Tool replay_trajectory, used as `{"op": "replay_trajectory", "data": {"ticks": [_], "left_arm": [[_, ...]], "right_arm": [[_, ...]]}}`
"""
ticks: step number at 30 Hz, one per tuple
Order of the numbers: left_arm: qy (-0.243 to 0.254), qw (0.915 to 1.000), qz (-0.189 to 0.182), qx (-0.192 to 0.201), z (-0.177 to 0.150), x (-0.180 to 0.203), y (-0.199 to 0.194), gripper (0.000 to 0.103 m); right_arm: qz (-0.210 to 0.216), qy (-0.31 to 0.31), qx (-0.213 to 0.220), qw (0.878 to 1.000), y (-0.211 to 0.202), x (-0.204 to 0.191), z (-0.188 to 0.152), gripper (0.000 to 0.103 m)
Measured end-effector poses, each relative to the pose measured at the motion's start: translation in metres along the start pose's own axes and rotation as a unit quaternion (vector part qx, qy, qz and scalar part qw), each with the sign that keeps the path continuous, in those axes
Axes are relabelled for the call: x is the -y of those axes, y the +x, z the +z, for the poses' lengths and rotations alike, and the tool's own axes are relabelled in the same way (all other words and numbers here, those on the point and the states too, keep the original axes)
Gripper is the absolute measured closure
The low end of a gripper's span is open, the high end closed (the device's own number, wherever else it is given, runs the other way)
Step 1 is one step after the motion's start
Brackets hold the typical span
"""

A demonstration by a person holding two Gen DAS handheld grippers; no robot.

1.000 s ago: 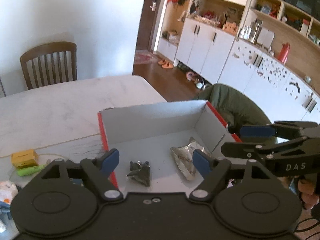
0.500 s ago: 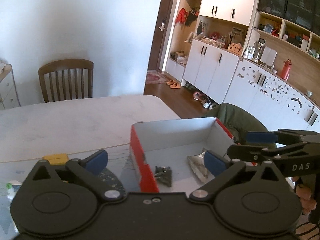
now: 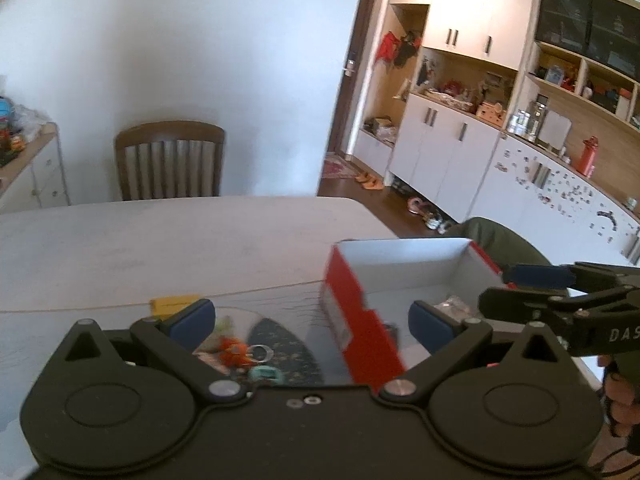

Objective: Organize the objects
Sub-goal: 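Withdraw both tools from the shoebox back toward the table, then grasp the green-tasseled charm pouch with the right tool while the left tool grasps the foam-bead bag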

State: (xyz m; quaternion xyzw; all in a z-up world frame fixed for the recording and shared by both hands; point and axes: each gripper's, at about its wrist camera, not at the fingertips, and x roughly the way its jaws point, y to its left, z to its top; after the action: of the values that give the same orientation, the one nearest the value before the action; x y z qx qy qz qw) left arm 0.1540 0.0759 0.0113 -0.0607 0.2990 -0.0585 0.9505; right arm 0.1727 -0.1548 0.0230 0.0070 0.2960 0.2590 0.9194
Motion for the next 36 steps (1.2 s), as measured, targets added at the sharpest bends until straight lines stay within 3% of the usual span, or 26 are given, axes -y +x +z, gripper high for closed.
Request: {"op": "replay_trajectory", "data": {"ticks": [8, 12, 22, 36], "left_arm": [[-0.022, 0.9987, 0.042, -0.016, -0.023, -0.055, -0.005, 0.000], [-0.010, 0.9975, 0.065, -0.024, -0.040, -0.081, -0.002, 0.000], [-0.022, 0.9929, 0.098, -0.064, -0.070, -0.139, 0.011, 0.000], [-0.029, 0.9880, 0.102, -0.112, -0.103, -0.185, 0.041, 0.001]], "right_arm": [[-0.011, -0.008, -0.027, 1.000, 0.027, -0.035, -0.016, 0.014], [-0.011, -0.013, -0.046, 0.999, 0.043, -0.051, -0.027, 0.014], [-0.012, -0.016, -0.094, 0.995, 0.084, -0.088, -0.046, 0.014], [-0.021, -0.026, -0.138, 0.990, 0.135, -0.119, -0.063, 0.014]]}}
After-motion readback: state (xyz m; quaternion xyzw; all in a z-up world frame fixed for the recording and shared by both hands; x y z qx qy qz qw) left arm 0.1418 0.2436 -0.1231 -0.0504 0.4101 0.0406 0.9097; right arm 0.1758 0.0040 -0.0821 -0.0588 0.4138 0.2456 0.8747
